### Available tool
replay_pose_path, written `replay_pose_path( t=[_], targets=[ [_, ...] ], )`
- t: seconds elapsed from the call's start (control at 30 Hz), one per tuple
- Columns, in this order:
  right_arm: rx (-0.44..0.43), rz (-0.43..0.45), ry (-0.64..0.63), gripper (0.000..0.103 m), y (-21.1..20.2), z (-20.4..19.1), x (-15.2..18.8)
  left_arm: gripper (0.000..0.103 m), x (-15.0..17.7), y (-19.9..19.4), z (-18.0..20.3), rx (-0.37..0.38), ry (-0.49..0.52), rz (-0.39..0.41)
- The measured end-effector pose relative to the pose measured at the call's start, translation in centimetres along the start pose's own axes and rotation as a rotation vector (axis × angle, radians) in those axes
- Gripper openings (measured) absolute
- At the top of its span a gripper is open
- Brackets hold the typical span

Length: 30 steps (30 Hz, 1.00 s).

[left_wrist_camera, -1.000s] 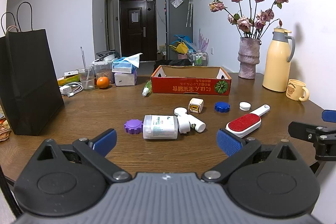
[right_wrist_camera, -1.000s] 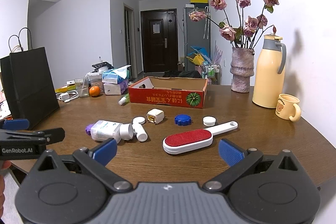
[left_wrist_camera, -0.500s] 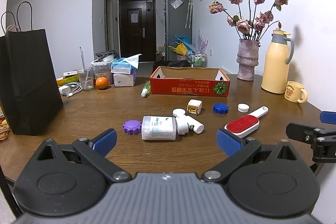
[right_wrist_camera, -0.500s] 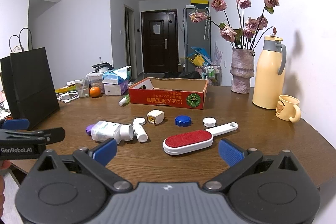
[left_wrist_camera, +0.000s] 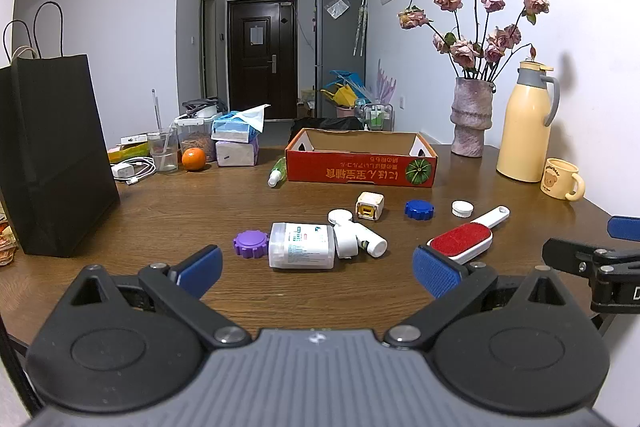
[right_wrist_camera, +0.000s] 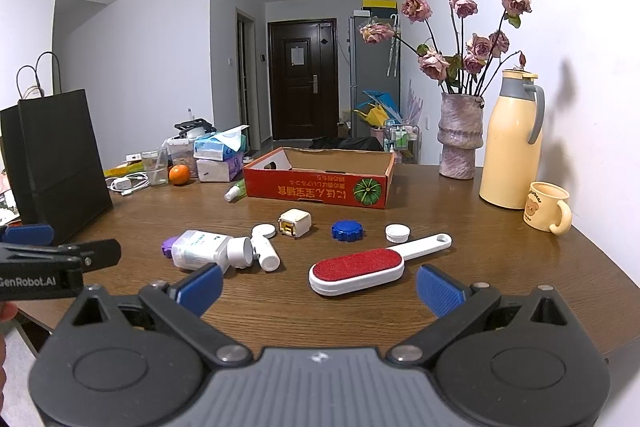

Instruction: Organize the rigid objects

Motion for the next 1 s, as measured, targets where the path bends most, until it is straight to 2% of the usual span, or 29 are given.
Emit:
replay_pose_path(
  t=[0.23, 0.57, 1.0],
  targets=[
    [0.004, 0.006, -0.001, 0.103, 0.1, 0.2, -0.1, 0.103, -0.4, 0.2, 0.5, 0.001, -0.009, 0.002],
    [0.011, -0.01, -0.003, 0.103, 1.5, 0.8, 0.2, 0.103, 0.5, 3.3, 0.7, 0.023, -0.032, -0.041],
    [0.01, -0.04, -0.002, 0.103, 4.7, 1.4, 0.2, 0.103, 0.5, 7.0, 0.2, 0.002, -0.042, -0.078]
  ],
)
Point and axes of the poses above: each gripper's, at about its wrist camera, not at the fingertips, and y roughly the way its jaws point, z to its right, x to its underside, the point moved 5 cm from there along y, roughly the way its jaws point, and after that the axes turned 7 degrees about -x, right-handed, at the moved point
